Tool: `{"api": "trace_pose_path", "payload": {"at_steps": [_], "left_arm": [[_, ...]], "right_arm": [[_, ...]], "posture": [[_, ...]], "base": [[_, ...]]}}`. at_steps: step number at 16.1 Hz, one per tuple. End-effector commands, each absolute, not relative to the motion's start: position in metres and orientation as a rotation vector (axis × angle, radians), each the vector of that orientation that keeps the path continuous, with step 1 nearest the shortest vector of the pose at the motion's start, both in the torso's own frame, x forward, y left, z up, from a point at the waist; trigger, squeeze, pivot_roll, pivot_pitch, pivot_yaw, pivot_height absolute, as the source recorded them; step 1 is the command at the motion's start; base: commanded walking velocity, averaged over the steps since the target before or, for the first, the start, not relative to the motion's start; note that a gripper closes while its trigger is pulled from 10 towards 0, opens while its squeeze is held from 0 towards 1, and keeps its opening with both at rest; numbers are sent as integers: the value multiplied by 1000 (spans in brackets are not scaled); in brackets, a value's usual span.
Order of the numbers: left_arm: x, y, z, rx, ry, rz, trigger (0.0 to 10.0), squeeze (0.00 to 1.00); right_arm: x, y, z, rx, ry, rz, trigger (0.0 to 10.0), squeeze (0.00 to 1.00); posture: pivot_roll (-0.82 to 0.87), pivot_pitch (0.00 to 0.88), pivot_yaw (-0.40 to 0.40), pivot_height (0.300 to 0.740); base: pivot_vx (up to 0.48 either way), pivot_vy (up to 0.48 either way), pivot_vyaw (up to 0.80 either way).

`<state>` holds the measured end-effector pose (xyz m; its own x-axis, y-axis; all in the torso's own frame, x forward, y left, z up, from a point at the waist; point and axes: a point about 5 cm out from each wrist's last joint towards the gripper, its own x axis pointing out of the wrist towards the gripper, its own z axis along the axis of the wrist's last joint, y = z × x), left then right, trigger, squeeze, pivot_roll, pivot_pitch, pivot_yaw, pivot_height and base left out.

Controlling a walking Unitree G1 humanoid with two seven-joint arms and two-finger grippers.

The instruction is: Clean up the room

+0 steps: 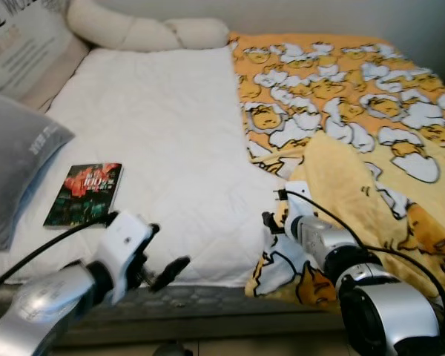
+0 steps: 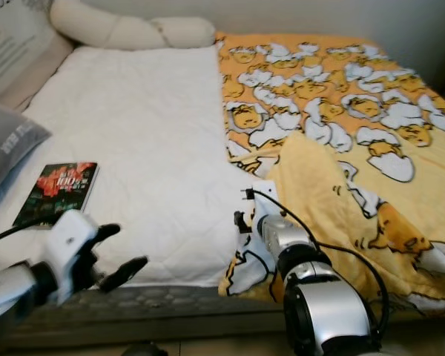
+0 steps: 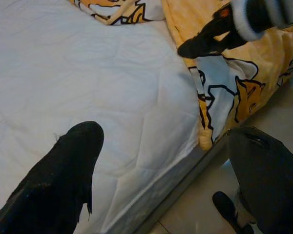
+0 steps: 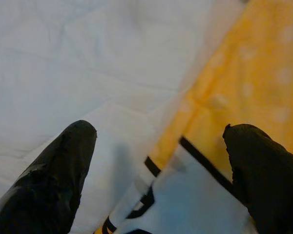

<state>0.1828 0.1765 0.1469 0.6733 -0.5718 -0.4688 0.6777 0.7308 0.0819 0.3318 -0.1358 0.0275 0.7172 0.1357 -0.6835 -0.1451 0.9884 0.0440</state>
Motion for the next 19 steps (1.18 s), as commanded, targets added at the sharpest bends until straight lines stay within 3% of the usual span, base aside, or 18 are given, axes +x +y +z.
{"api": "trace_pose_path", "payload": {"at_steps": [1,5,6,7,8,9,10,11,19], "left_arm": [[179,176,154,265,423,-719,10000,0],[167,177,170,271,418,-705,10000,0],[161,177,172,268,435,-708,10000,0],[157,177,172,266,451,-713,10000,0],[156,177,171,265,454,-712,10000,0],[156,176,171,261,455,-709,10000,0],[156,175,171,259,455,-708,10000,0],[158,174,172,257,453,-708,10000,0],[153,171,173,245,484,-743,10000,0]], "right_arm": [[330,-137,25,-10,761,139,10000,0],[316,-145,8,-52,821,135,10000,0],[312,-151,5,-90,836,107,9294,0],[310,-156,2,-100,852,68,5451,0],[308,-157,1,-105,858,58,3490,0],[306,-157,-2,-106,869,51,2314,0],[305,-157,-3,-103,873,51,2314,0],[302,-156,-6,-95,886,45,275,0],[300,-158,-7,61,888,-20,0,0]], "posture": [[290,43,-5,740],[314,118,-4,740],[308,140,-3,740],[305,143,-4,740],[299,136,-5,740],[296,127,-6,740],[296,127,-6,740],[295,121,-6,740],[294,117,-9,740]], "base": [[0,0,0],[0,0,0],[0,0,0],[0,0,0],[0,0,0],[0,0,0],[0,0,0],[0,0,0],[0,0,0]]}}
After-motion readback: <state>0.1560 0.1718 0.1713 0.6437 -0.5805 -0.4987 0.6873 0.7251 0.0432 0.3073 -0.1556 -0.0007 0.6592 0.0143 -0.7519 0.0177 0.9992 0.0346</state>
